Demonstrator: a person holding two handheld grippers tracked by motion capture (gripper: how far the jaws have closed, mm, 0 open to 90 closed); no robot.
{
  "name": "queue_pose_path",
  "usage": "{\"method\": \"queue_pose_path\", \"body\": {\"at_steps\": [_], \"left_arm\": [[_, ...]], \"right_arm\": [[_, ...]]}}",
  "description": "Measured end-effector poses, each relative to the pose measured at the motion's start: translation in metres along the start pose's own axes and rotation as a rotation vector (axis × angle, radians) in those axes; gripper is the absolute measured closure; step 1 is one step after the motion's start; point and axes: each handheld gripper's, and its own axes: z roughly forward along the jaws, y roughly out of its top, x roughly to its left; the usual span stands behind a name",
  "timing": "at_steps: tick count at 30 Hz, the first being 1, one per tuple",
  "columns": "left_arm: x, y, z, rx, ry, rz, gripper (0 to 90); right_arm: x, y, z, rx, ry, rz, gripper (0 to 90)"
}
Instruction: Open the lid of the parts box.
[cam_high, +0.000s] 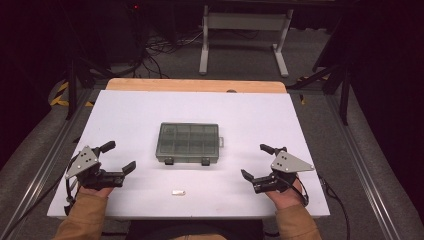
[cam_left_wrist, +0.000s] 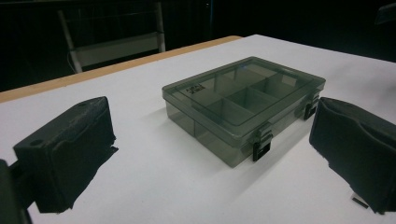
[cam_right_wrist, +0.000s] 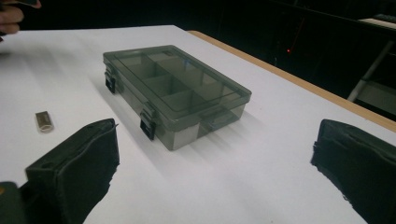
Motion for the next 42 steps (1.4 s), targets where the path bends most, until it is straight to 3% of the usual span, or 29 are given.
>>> {"method": "queue_pose_path", "body": {"at_steps": [14, 17, 25, 42], "left_arm": [[0.001, 0.0, 0.001, 0.006, -0.001, 0.003, 0.9], [0.0, 0.0, 0.001, 0.004, -0.008, 0.001, 0.5], [0.0, 0.001, 0.001, 0.026, -0.014, 0.013, 1.2], [0.001, 0.014, 0.01, 0.087, -0.06, 0.023, 6.1]], "right_arm": [[0.001, -0.001, 0.002, 0.008, 0.012, 0.006, 0.0], [0.001, 0.0, 0.001, 0.031, 0.035, 0.03, 0.7], [0.003, 0.002, 0.001, 0.025, 0.03, 0.014, 1.6], [0.003, 0.015, 0.01, 0.067, 0.068, -0.003, 12.0]]}}
